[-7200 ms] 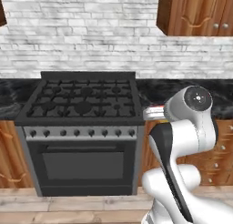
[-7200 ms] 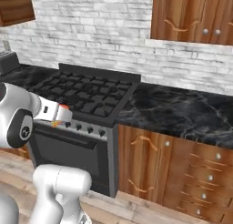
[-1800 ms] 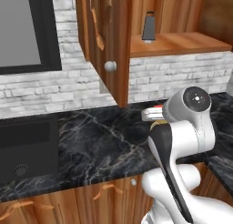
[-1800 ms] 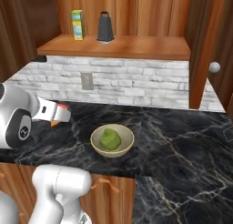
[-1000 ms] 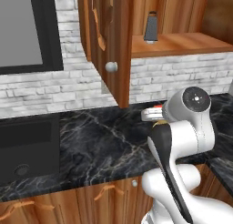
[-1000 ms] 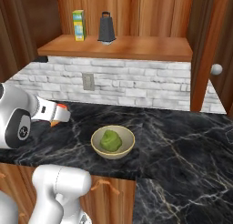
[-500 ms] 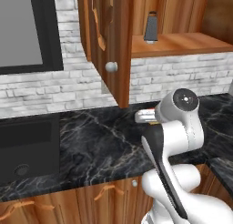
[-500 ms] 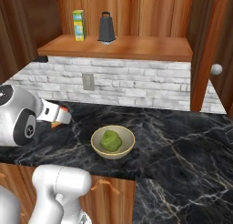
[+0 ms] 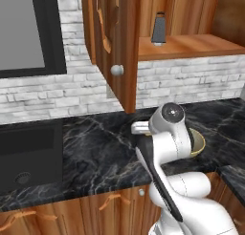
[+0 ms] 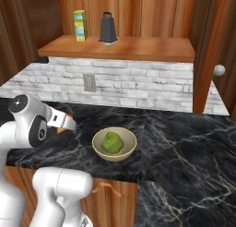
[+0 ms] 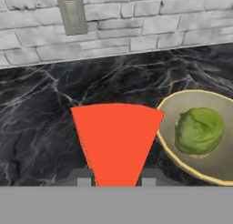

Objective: Pick the cheese from the fridge and the cheese grater from the cabinet and place them next to the salad bowl.

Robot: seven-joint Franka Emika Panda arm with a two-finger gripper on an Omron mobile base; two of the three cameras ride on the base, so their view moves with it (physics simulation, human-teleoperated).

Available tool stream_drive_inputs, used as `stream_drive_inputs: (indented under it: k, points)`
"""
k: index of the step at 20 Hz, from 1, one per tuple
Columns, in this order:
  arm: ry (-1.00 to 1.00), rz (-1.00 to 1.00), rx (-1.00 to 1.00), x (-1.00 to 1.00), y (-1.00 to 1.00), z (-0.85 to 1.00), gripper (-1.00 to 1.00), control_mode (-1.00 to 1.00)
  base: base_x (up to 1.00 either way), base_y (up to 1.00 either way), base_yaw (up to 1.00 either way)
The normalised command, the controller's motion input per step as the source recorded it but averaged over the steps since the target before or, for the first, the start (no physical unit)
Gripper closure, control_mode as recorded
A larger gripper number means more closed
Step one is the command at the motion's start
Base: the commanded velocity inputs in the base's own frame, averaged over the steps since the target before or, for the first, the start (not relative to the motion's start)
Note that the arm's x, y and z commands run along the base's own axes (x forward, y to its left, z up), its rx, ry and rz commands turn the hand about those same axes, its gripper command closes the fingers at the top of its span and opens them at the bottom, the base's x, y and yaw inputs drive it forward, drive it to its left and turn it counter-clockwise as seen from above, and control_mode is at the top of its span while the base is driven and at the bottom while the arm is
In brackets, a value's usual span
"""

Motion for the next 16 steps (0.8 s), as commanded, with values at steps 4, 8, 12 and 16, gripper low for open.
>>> stream_drive_inputs:
  k: [4, 8, 12, 16]
  points:
    - [0.00, -0.08, 0.11, 0.33, 0.03, -0.70, 1.00, -1.00, 0.00, 0.00, 0.00]
    - [0.08, -0.32, -0.02, 0.04, 0.06, -0.84, 1.00, -1.00, 0.00, 0.00, 0.00]
    - [0.01, -0.24, -0.04, 0.02, -0.03, -0.39, 1.00, -1.00, 0.00, 0.00, 0.00]
    - [0.00, -0.16, 0.00, 0.00, -0.05, -0.20, 1.00, -1.00, 0.00, 0.00, 0.00]
